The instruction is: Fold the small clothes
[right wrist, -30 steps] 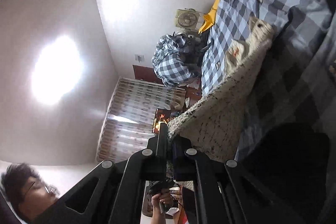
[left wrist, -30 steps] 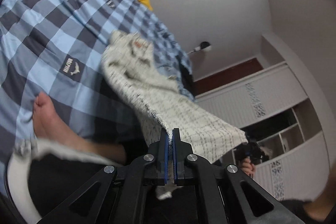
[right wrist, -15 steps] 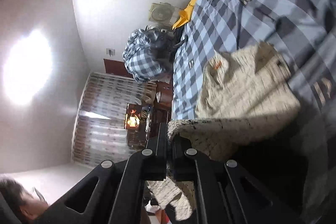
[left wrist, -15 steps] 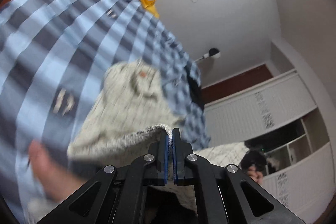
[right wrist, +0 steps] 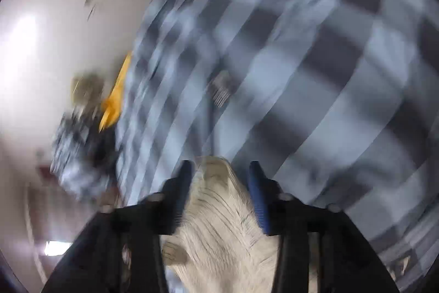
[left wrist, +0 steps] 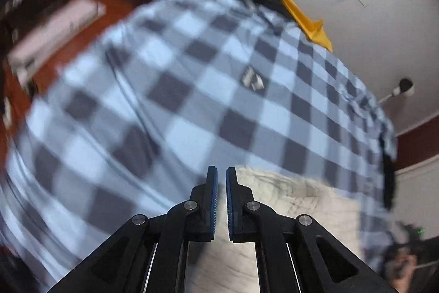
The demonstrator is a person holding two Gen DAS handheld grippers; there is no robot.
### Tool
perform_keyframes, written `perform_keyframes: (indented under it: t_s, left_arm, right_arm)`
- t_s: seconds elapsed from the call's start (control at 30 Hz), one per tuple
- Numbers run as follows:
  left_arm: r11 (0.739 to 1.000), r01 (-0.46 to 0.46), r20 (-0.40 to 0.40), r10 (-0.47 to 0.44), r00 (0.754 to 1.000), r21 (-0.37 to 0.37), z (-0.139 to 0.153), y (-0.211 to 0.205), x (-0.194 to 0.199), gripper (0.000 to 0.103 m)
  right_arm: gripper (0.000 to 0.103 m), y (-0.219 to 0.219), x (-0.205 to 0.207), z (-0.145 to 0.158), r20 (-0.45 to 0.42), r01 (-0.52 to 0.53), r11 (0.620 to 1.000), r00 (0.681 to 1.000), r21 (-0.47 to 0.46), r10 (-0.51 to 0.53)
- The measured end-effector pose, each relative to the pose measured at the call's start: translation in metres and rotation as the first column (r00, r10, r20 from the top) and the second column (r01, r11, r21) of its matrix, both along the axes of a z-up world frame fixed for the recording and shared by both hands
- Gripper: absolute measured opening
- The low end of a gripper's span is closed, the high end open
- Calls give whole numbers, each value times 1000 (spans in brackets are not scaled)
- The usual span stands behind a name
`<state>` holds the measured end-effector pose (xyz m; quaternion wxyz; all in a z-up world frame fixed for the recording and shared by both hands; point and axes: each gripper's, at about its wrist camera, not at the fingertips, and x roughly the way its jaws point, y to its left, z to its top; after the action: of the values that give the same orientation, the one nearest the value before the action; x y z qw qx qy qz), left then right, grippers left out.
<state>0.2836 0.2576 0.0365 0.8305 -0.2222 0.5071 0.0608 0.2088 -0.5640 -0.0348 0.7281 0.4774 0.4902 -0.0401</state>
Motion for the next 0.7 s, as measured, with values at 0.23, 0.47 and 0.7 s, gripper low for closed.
perform_keyframes:
  t_s: [0.23,0.47,0.7]
  left_arm:
    - [981,169,-31,-167,986,91,-20,-45,-45,4]
    - [882,471,-71,-469,880,2,-64,-185,-122,4]
    - [892,427,-73,-441,894,-150,-133,-199,-152,4]
  right_arm:
    - [78,49,-45,-9,-66,-262,957,965,-126,255]
    - [78,204,-103,1,2,-624,781,781,-6,625]
    - [66,212,-126,-101,-158,-555,809,796,195,584]
